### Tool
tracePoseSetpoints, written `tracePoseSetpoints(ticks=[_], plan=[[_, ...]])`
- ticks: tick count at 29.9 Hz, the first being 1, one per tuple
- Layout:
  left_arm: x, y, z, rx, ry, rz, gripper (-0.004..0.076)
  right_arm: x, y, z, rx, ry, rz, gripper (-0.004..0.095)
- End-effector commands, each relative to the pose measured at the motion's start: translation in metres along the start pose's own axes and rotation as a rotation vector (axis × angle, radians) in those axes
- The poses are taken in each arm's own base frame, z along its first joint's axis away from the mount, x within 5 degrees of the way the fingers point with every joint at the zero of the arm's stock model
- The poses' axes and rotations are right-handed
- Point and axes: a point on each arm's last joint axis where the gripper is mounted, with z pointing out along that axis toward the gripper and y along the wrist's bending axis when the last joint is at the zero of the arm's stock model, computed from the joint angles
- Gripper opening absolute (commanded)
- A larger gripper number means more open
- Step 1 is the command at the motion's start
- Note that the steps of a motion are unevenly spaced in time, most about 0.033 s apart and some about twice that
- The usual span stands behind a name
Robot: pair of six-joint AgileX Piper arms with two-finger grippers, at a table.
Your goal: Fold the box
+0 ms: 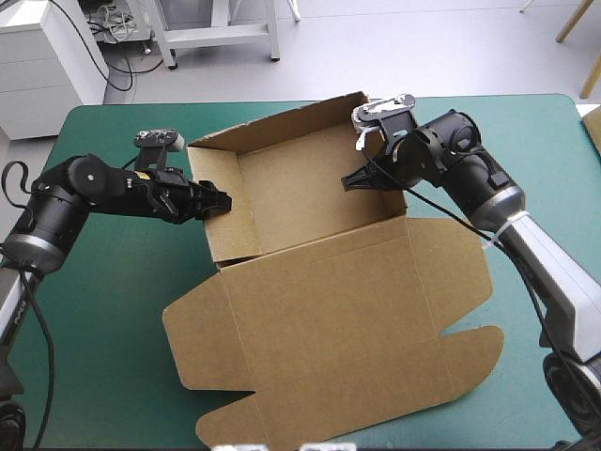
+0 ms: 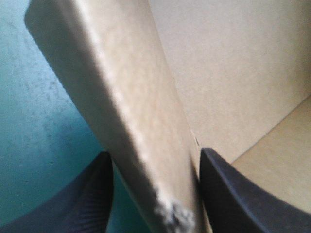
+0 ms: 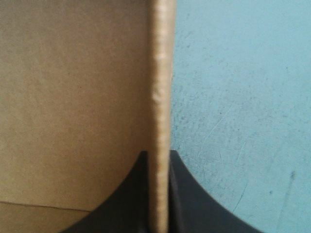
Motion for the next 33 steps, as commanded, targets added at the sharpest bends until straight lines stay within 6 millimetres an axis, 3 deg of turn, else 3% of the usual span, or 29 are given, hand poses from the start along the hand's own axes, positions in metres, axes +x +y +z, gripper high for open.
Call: tracePoseSetpoints(ticks=[1, 3, 6, 11, 16, 27, 33], plan=[[-0.01, -0.016, -0.018, -0.058, -0.101, -0.013, 0.0344, -0.012, 0.005, -0.029, -0.046, -0.142, 0.029, -0.0019], [-0.01, -0.017, -0.016, -0.094, -0.105, -0.014, 0.0234, -0.011, 0.006, -0.029, -0.053, -0.135, 0.042, -0.002], [-0.009, -0.021, -0.013, -0.126, -0.093, 0.036, -0.0008, -0.01, 0.006, -0.028, -0.06, -0.122, 0.058, -0.0019], [-0.008, -0.027, -0.008, -0.204, -0.106, 0.069, -0.0008, -0.008, 0.006, -0.027, -0.059, -0.097, 0.061, -0.0019], [-0.006, -0.02, 0.01, -0.324, -0.017, 0.059, -0.0008, -0.004, 0.006, -0.02, -0.048, -0.04, 0.079, -0.002], [-0.013, -0.002, 0.073, -0.354, 0.166, 0.02, -0.0008, 0.006, 0.013, 0.055, -0.016, 0.168, 0.025, -0.0021], [-0.01, 0.01, 0.103, -0.37, 0.211, 0.015, -0.0008, 0.013, 0.002, 0.098, -0.014, 0.241, 0.029, -0.0021]])
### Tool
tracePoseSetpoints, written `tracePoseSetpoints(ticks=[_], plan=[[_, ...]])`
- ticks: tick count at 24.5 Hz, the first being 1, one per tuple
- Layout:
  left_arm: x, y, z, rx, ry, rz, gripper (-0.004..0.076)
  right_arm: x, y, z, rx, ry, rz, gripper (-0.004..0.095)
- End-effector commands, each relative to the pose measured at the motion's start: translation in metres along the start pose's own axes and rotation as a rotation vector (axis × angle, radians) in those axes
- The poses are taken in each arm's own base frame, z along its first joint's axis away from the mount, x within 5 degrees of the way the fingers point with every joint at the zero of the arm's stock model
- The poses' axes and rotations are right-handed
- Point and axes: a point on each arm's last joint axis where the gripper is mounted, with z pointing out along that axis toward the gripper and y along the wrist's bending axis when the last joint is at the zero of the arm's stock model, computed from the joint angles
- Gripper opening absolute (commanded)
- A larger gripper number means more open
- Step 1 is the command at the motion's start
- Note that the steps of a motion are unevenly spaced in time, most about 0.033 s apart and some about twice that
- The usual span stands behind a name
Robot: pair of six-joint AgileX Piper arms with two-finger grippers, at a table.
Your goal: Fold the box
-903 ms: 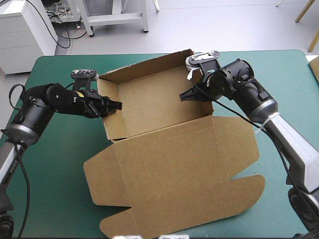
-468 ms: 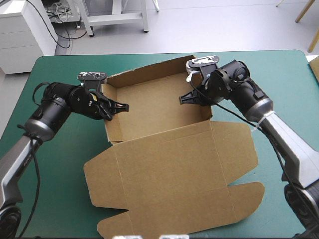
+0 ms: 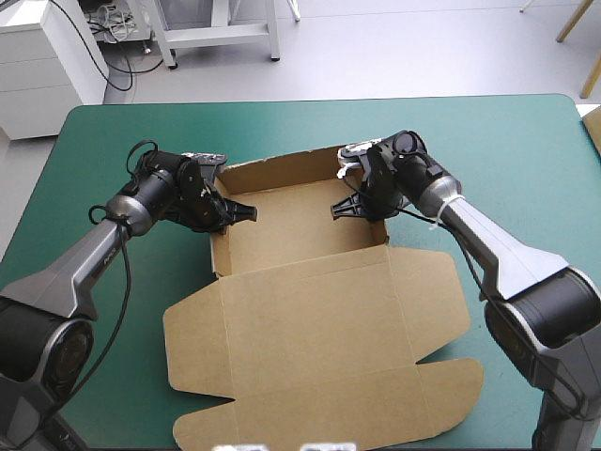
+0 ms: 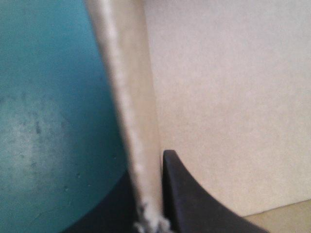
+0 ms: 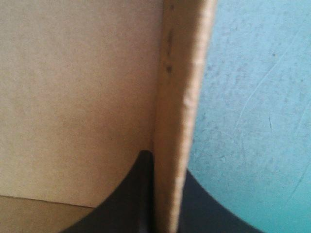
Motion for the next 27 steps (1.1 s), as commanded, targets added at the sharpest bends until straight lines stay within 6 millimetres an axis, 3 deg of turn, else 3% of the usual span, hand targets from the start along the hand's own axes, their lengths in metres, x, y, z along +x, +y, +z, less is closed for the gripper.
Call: tracePoseSetpoints(ticks=[1, 6, 10, 15, 18, 21, 23, 27], plan=[[-0.01, -0.003, -0.009, -0.007, -0.087, 0.061, -0.0008, -0.01, -0.011, -0.01, -0.023, -0.068, -0.032, -0.0021], [-0.014, -0.003, 0.016, -0.013, -0.058, 0.06, -0.0008, -0.014, -0.025, 0.008, -0.029, -0.055, -0.014, -0.0021], [-0.013, -0.003, 0.03, -0.014, -0.02, 0.054, -0.0008, -0.016, -0.027, 0.009, -0.022, -0.075, -0.059, -0.002], [-0.011, -0.002, 0.031, -0.027, 0.015, 0.07, -0.0003, -0.019, -0.027, 0.006, -0.026, -0.094, -0.056, -0.0011], [-0.013, -0.003, 0.024, -0.029, 0.028, 0.101, 0.005, -0.022, -0.026, 0.001, -0.031, -0.108, -0.053, 0.0034], [-0.024, -0.007, 0.004, -0.024, 0.023, 0.12, 0.0249, -0.029, -0.026, -0.014, -0.038, -0.127, -0.047, 0.0178], [-0.033, -0.009, -0.011, -0.018, -0.007, 0.121, 0.033, -0.033, -0.027, -0.026, -0.039, -0.14, -0.046, 0.0269], [-0.04, -0.01, -0.038, -0.029, -0.026, 0.128, 0.0339, -0.039, -0.027, -0.048, -0.039, -0.167, -0.068, 0.0389]])
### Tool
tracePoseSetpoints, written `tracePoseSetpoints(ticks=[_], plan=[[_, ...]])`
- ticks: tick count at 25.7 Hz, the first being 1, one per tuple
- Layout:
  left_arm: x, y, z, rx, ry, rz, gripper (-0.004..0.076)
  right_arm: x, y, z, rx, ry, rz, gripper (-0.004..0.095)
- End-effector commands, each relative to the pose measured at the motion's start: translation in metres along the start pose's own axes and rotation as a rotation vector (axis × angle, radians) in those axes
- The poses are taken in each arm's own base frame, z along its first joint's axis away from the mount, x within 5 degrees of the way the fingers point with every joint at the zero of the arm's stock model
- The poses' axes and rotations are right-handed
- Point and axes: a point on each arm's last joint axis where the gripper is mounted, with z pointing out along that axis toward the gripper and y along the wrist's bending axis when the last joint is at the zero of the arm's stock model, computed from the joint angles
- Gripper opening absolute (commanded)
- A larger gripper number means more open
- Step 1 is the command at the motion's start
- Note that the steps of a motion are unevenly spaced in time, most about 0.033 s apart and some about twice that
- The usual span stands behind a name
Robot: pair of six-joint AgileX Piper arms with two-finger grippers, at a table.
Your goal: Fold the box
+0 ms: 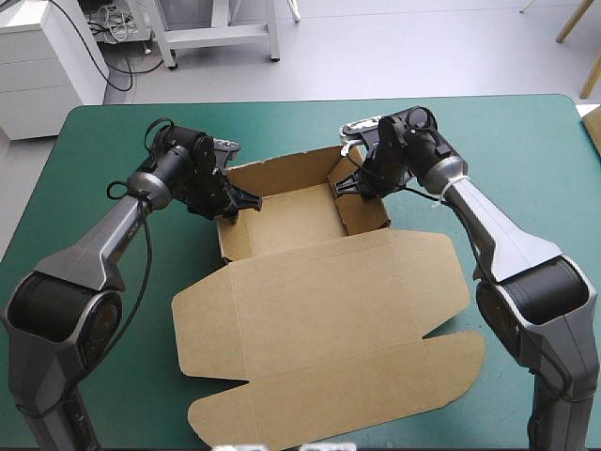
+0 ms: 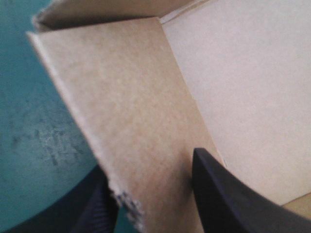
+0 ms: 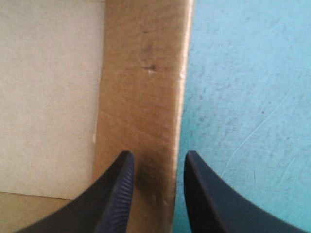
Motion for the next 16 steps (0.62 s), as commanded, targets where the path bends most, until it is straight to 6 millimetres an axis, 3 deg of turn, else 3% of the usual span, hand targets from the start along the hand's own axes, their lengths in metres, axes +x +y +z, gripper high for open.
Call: tracePoseSetpoints(ticks=[1, 9, 16], plan=[[-0.001, -0.003, -0.05, 0.009, -0.107, 0.009, 0.0339, -0.009, -0.004, -0.047, 0.003, -0.13, -0.009, 0.0411], [0.003, -0.003, -0.108, 0.024, -0.22, 0.054, 0.0339, -0.005, -0.003, -0.086, -0.012, -0.215, -0.004, 0.0417], [0.026, -0.001, -0.169, 0.03, -0.374, 0.112, 0.0339, 0.002, -0.003, -0.124, -0.013, -0.294, -0.003, 0.0416]])
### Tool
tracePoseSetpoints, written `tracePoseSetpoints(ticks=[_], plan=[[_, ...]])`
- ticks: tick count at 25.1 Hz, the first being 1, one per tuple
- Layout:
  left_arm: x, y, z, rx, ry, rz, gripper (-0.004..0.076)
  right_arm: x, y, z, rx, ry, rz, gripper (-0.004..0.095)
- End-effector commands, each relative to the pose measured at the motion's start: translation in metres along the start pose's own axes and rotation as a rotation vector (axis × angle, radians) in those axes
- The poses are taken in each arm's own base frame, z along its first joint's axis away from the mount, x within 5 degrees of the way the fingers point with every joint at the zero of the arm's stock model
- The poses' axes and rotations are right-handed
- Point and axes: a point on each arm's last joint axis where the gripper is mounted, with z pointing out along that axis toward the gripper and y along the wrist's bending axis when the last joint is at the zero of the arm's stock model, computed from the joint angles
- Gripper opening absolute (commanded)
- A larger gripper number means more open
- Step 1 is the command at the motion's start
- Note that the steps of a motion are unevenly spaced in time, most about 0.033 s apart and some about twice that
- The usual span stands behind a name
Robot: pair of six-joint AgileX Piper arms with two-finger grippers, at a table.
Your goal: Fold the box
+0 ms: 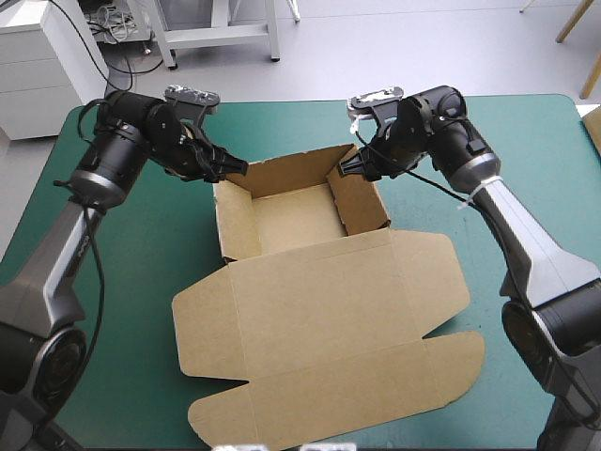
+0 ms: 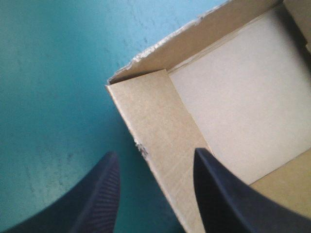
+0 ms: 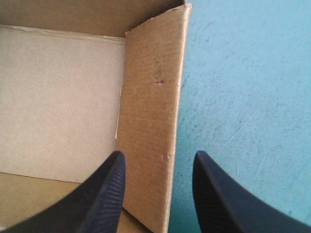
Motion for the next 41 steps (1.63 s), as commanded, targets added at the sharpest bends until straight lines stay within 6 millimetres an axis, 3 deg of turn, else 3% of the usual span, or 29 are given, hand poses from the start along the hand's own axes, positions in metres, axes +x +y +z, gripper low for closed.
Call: tracePoseSetpoints(ticks=[1, 4, 10, 12, 15, 16, 17, 19, 23, 24, 28, 31, 35, 37, 41], plan=[[0.008, -0.003, -0.066, 0.016, -0.131, 0.03, 0.0339, -0.005, -0.003, -0.055, 0.002, -0.154, -0.003, 0.0416], [0.018, -0.003, -0.099, 0.024, -0.205, 0.029, 0.0339, -0.005, -0.003, -0.062, 0.002, -0.17, -0.003, 0.0417], [0.049, -0.006, -0.165, 0.068, -0.356, 0.072, 0.0339, -0.005, -0.003, -0.059, 0.002, -0.164, -0.003, 0.0416], [0.073, -0.009, -0.184, 0.1, -0.385, 0.107, 0.0339, -0.006, -0.006, -0.053, 0.035, -0.151, -0.014, 0.0416], [0.115, -0.008, -0.191, 0.107, -0.368, 0.122, 0.0333, -0.007, -0.007, -0.043, 0.051, -0.13, -0.022, 0.0416], [0.138, -0.007, -0.186, 0.106, -0.339, 0.131, 0.0313, -0.007, -0.007, -0.035, 0.052, -0.113, -0.029, 0.0416], [0.149, -0.007, -0.179, 0.106, -0.312, 0.135, 0.0298, -0.007, -0.007, -0.031, 0.052, -0.106, -0.029, 0.0415], [0.193, -0.006, -0.162, 0.106, -0.284, 0.13, 0.0185, -0.008, -0.007, -0.01, 0.049, -0.063, -0.029, 0.0416], [0.238, -0.004, -0.144, 0.1, -0.344, 0.127, 0.0047, -0.008, -0.007, 0.015, 0.049, -0.012, -0.03, 0.0416], [0.259, -0.003, -0.131, 0.097, -0.376, 0.121, -0.0006, -0.007, -0.007, 0.026, 0.049, 0.009, -0.031, 0.0416], [0.314, 0.0, -0.1, 0.093, -0.506, 0.102, -0.0008, -0.006, -0.007, 0.052, 0.051, 0.053, -0.04, 0.0415], [0.334, 0.0, -0.085, 0.098, -0.562, 0.095, -0.0008, -0.005, -0.007, 0.061, 0.047, 0.065, -0.039, 0.0415], [0.343, -0.001, -0.094, 0.114, -0.719, 0.075, -0.0008, -0.005, -0.007, 0.065, 0.047, 0.067, -0.04, 0.0393], [0.346, -0.001, -0.094, 0.115, -0.726, 0.077, -0.0008, -0.005, -0.008, 0.066, 0.05, 0.067, -0.042, 0.0313], [0.347, -0.001, -0.095, 0.115, -0.729, 0.077, -0.0008, -0.005, -0.008, 0.069, 0.052, 0.074, -0.046, -0.0006]])
